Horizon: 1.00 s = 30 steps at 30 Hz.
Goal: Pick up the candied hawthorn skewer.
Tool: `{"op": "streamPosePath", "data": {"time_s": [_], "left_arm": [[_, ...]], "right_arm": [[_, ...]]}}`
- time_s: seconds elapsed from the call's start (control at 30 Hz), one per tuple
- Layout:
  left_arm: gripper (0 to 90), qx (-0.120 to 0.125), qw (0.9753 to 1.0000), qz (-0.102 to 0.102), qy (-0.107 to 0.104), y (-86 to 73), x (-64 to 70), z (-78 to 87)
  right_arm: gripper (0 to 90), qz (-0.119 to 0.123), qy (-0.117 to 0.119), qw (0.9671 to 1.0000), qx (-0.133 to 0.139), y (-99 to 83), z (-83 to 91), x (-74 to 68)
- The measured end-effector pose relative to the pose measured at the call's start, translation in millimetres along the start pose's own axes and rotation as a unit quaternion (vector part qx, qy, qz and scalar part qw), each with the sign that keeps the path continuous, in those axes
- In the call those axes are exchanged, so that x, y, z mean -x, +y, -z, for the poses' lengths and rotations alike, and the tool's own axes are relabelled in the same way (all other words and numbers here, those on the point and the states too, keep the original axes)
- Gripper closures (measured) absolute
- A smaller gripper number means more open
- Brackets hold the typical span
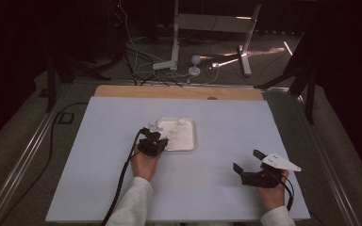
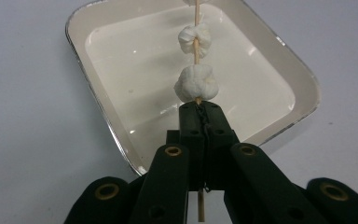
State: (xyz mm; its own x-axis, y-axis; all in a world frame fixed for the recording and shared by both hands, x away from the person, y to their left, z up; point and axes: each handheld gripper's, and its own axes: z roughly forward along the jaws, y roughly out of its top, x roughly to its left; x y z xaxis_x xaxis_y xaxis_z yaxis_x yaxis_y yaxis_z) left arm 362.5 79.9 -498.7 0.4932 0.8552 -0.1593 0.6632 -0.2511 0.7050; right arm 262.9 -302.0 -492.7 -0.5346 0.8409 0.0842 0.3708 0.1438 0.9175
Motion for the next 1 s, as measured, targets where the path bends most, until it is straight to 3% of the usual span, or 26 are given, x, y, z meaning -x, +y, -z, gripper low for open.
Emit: {"op": "streamPosePath", "data": {"time_s": [0.3, 0.8, 1.0], "left_arm": [[89.6, 0.025, 0.9996, 0.007, -0.015, -1.4, -2.6, 16.5], [89.6, 0.065, 0.9976, 0.011, -0.024, -19.5, -12.0, 54.5], [89.6, 0.071, 0.9973, -0.007, -0.019, -25.9, -12.8, 69.5]], "right_arm": [[0.0, 0.001, 0.000, 1.0000, -0.001, -0.1, 0.0, 0.1], [0.0, 0.002, 0.002, 1.0000, -0.004, -0.4, -2.8, -1.4], [0.0, -0.005, -0.001, 1.0000, -0.002, 0.1, -4.6, -0.6]]}}
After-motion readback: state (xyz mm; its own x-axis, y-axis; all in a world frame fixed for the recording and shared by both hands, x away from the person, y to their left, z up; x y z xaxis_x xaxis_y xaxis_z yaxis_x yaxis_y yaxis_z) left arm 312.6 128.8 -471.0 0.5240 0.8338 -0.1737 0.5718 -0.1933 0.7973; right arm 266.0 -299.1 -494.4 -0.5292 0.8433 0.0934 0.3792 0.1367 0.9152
